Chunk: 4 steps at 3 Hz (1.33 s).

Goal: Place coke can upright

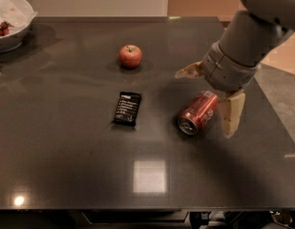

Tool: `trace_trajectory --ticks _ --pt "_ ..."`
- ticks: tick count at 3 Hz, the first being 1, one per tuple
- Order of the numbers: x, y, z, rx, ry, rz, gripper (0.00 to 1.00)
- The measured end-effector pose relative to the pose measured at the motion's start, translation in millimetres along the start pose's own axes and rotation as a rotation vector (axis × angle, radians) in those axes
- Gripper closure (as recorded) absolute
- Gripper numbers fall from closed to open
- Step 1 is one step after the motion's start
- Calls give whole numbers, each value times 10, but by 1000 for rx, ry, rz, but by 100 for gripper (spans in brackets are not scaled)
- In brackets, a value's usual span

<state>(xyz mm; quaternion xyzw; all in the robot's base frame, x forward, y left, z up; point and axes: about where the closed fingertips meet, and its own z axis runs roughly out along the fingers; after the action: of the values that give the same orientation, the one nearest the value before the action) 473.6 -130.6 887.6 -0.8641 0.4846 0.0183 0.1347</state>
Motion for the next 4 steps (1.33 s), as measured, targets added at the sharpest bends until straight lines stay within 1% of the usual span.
trace_trajectory --ticks 1,2,3,4 --pt "-55 -9 209 -48 9 -106 0" --pt "-84 1 363 -89 32 -184 0" --pt "-71 17 472 -124 54 -233 0" --pt "-60 25 531 -144 67 -259 0"
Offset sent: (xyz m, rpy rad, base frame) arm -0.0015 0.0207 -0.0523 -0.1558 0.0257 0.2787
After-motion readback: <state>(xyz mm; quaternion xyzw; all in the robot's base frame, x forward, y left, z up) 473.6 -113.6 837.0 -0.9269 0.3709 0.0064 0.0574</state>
